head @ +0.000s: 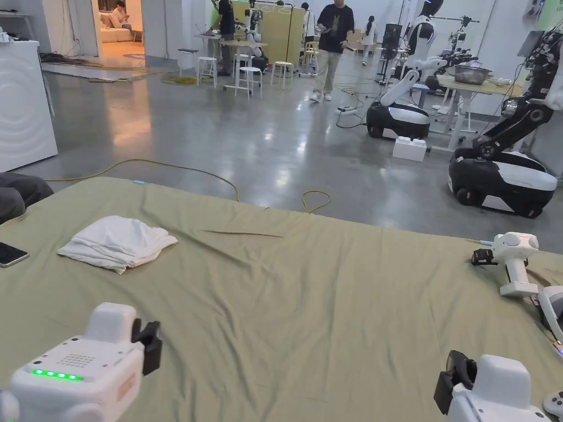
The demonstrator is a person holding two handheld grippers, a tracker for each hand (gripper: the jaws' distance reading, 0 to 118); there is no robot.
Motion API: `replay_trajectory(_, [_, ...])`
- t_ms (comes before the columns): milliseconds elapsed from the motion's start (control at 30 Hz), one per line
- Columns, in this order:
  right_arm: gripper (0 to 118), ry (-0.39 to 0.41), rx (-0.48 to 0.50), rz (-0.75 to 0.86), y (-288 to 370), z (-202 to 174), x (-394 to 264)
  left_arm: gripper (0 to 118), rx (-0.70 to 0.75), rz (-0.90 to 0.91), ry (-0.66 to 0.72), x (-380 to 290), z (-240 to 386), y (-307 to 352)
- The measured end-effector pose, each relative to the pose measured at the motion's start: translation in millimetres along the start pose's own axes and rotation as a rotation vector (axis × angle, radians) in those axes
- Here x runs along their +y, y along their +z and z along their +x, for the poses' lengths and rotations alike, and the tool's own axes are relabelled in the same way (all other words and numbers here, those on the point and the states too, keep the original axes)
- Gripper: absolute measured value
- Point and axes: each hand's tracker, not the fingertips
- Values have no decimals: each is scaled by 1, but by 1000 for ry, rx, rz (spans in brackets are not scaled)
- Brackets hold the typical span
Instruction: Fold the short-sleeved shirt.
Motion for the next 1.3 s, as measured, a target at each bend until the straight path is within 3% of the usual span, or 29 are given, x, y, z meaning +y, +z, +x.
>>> replay_trajectory(100, [0, 6, 0, 14, 1, -3, 3, 22, -48, 58, 29, 4, 39, 8])
replay_trajectory(167, [0, 7, -3, 23, 2, -5, 4, 12, -52, 130, 33, 7, 59, 15])
replay_trajectory(400, [0, 14, 0, 46, 10, -9, 1, 8, -80, 217, 69, 12, 96, 30])
replay_trajectory(1067, [0, 2, -26, 84, 25, -7, -2, 1, -39, 259, 52, 10, 100, 48])
replay_trajectory(1100, [2, 1, -29, 86, 25, -7, -2, 1, -45, 257, 53, 10, 98, 48])
replay_trajectory(1133, [17, 0, -28, 89, 24, -7, -1, 3, -45, 253, 55, 11, 98, 48])
replay_trajectory(1167, [37, -1, -31, 93, 24, -7, -1, 11, -17, 255, 56, 11, 97, 48])
replay_trajectory(1200, [60, -1, -30, 95, 24, -7, 0, 25, 4, 261, 56, 12, 97, 48])
replay_trajectory(1233, [75, -1, -28, 94, 24, -7, 1, 48, 8, 265, 60, 12, 95, 48])
replay_trajectory(1267, [75, -2, -27, 95, 24, -6, 1, 62, 4, 267, 64, 12, 93, 48])
replay_trajectory(1300, [76, -1, -34, 108, 26, -6, 0, 67, 5, 267, 68, 12, 92, 48])
